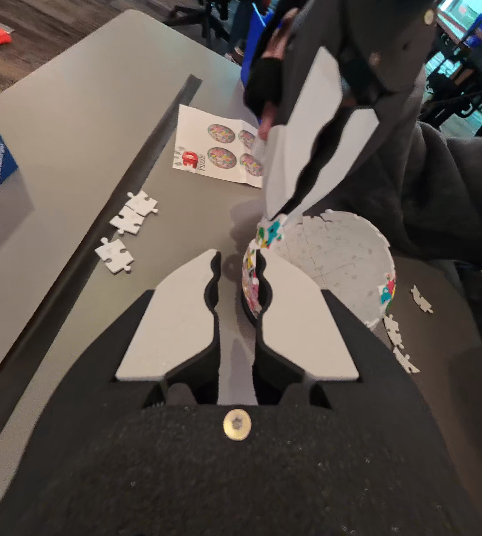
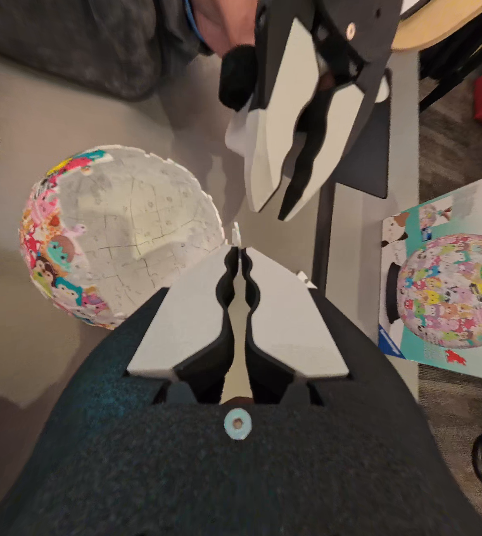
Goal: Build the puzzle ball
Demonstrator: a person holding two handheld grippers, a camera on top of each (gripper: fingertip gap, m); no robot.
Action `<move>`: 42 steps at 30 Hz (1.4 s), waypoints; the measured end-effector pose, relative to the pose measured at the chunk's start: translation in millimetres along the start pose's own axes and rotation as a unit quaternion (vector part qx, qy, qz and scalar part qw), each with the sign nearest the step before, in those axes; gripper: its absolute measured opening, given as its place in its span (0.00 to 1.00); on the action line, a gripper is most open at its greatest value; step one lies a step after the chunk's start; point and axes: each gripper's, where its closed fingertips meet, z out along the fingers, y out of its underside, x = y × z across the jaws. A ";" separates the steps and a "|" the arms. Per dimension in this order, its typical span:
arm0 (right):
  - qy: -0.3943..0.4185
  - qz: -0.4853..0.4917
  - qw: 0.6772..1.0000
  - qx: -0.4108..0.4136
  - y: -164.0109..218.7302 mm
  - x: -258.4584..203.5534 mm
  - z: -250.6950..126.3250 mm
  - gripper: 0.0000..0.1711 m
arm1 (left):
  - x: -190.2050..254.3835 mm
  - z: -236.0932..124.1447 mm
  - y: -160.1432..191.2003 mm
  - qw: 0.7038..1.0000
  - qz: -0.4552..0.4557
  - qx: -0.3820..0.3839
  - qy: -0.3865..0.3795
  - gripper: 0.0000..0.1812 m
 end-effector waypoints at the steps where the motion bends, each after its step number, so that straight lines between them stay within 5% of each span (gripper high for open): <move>1: -0.016 0.007 1.000 -0.007 0.9 -1.8 3.1 0.01 | 2.1 -0.1 1.3 1.000 0.010 0.000 -0.002 0.12; 7: -0.033 0.024 0.999 -0.030 9.5 -3.9 3.5 0.01 | -7.9 4.7 5.3 0.999 0.027 -0.006 -0.028 0.00; 16: -0.009 0.003 0.997 -0.076 9.5 -5.4 3.9 0.01 | -21.4 35.6 28.2 0.995 0.041 -0.080 -0.034 0.00; 42: 0.004 -0.016 0.995 -0.101 10.5 -6.5 13.3 0.01 | -13.6 48.7 35.9 0.994 0.040 -0.104 -0.013 0.00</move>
